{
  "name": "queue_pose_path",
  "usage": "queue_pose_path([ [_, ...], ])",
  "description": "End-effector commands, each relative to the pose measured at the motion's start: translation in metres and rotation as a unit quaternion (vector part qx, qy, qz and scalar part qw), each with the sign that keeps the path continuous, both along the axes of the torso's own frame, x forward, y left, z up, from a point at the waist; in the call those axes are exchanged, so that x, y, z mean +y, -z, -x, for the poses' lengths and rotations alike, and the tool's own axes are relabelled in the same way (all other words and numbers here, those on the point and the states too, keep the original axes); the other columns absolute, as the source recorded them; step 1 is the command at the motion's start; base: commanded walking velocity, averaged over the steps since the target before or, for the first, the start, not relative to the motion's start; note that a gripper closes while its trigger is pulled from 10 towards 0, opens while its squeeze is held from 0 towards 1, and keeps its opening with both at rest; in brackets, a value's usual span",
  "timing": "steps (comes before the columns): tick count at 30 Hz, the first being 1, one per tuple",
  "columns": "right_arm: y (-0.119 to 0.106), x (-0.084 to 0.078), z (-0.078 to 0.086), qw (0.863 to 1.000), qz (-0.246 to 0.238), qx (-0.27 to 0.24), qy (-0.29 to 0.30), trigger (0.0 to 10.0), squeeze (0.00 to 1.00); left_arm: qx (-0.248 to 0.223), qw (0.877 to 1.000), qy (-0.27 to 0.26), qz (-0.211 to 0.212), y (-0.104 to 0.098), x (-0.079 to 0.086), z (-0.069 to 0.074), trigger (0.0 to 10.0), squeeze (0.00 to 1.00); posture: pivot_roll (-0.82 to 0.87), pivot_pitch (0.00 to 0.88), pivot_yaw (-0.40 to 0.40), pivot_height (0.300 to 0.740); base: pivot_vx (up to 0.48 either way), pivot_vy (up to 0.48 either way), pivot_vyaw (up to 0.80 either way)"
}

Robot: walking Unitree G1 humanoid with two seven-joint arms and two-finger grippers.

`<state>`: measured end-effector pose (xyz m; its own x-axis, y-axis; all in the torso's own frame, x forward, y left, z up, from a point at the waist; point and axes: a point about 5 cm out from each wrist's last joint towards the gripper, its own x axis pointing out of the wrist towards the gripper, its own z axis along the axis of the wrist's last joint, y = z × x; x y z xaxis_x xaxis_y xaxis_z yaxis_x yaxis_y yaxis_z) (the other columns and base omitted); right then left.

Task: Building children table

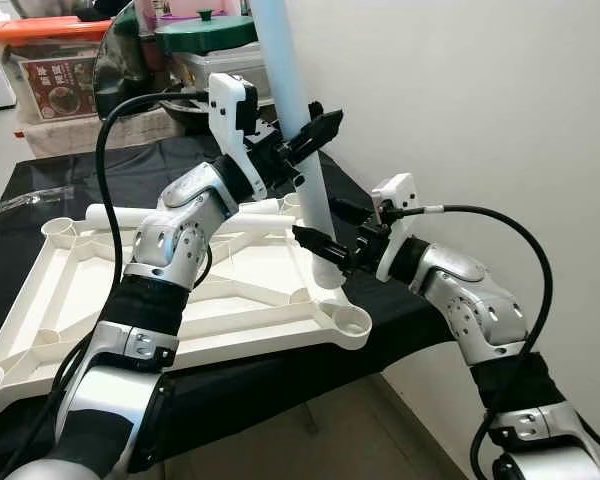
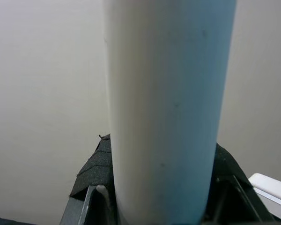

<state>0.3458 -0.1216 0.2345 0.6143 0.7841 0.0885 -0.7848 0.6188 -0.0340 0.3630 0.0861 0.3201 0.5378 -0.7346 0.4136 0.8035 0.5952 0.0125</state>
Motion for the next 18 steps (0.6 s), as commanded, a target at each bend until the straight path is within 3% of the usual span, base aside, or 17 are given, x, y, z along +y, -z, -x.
queue_pose_path([
  [1, -0.002, 0.004, -0.001, 1.0, 0.003, 0.001, -0.004, 10.0, 0.0, -0.017, 1.0, 0.005, 0.006, -0.009, -0.003, 0.001, 10.0, 0.0, 0.03, 0.014, -0.012, 0.74, 0.0, 0.0, 0.0],
  [18, 0.01, 0.023, -0.02, 0.997, 0.072, 0.03, 0.03, 10.0, 0.0, -0.011, 0.999, 0.029, 0.013, -0.005, -0.021, -0.002, 10.0, 0.0, 0.02, 0.032, -0.005, 0.74, 0.0, 0.0, 0.0],
])
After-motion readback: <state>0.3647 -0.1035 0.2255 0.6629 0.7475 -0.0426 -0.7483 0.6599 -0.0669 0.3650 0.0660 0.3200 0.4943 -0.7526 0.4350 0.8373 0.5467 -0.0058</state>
